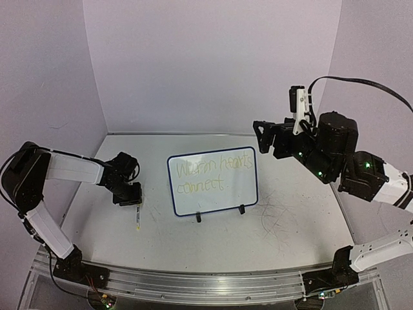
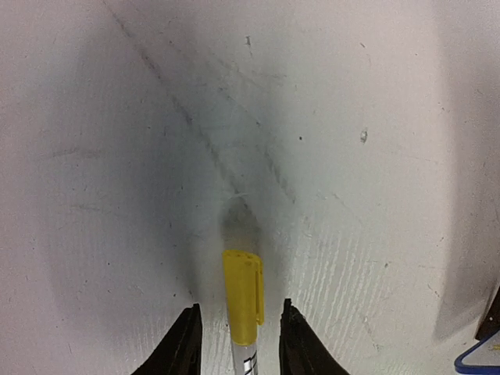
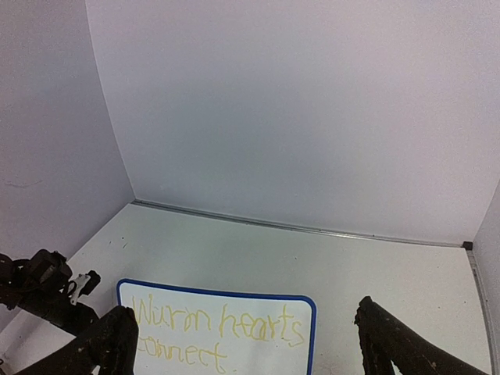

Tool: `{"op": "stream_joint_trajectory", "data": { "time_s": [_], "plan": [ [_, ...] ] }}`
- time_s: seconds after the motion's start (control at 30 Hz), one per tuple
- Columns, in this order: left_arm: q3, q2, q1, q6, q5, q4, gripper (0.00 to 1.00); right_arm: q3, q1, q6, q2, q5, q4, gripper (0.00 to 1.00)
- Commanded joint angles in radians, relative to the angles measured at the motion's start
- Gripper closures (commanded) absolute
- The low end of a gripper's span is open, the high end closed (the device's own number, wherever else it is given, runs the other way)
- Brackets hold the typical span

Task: Write a sentence on the whiteboard
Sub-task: Place the whiteboard marker in the corner of the board.

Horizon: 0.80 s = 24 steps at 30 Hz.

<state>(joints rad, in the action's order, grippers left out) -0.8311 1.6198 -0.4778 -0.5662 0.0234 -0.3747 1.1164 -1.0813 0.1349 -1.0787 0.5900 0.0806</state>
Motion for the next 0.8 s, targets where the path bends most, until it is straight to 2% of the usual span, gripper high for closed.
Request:
{"op": "stream_joint_trajectory", "data": {
  "time_s": [0.0, 0.07, 0.13, 0.4, 0.6, 0.77],
  "plan": [
    [0.003, -0.088, -0.002, 0.01, 0.046, -0.006, 0.6, 0.024, 0.002, -0.013, 0.028, 0.03, -0.006, 0.02],
    [-0.019, -0.137, -0.002, 0.016, 0.057, -0.026, 0.53, 0.037, 0.002, -0.02, 0.033, 0.036, -0.003, 0.02],
    [-0.055, -0.177, -0.001, 0.021, 0.07, -0.055, 0.39, 0.048, 0.002, -0.023, 0.041, 0.049, 0.002, 0.02],
    [-0.29, -0.353, -0.001, 0.086, 0.152, -0.164, 0.15, 0.112, 0.002, -0.039, 0.076, 0.078, 0.008, 0.02],
    [-0.495, -0.466, -0.001, 0.222, 0.182, -0.104, 0.08, 0.184, 0.003, -0.077, 0.068, 0.096, 0.007, 0.02],
    [-0.576, -0.526, -0.001, 0.369, 0.077, 0.069, 0.02, 0.213, 0.002, -0.11, 0.055, 0.116, -0.02, 0.02]
  ]
}}
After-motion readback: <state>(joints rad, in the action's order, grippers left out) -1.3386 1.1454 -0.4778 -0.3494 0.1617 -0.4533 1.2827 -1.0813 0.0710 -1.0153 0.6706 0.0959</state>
